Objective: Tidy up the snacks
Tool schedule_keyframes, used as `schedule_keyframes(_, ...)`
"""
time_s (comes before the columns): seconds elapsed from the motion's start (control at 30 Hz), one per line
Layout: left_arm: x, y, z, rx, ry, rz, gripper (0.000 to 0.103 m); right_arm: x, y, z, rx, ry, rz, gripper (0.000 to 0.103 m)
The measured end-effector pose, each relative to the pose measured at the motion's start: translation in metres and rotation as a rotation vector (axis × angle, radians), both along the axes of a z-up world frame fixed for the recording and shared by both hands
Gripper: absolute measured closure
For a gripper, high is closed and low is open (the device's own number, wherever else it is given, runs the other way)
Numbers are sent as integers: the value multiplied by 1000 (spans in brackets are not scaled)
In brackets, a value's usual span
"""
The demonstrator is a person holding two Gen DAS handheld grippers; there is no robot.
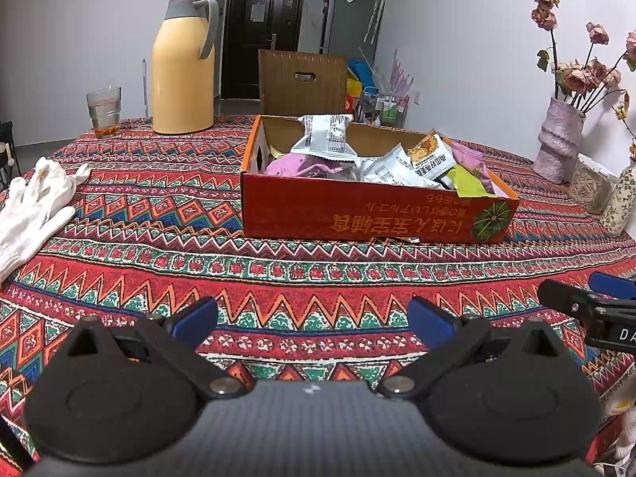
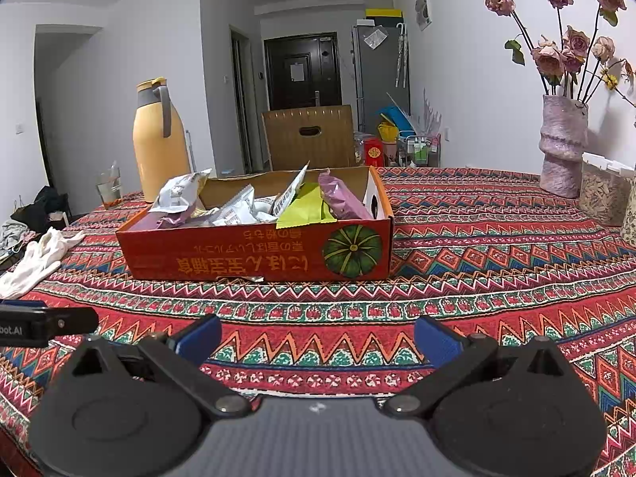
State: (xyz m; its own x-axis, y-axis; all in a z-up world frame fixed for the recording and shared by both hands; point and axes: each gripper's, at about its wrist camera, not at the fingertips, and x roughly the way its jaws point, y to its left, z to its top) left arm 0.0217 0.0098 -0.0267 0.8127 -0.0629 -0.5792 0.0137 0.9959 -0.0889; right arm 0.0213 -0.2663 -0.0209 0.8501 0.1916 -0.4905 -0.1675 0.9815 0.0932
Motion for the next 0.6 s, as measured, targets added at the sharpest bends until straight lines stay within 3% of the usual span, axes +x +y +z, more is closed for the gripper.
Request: schedule_keyframes(0.6,0,2,0,-16,-3,-6,0,0,0,0,-1,1,0,0)
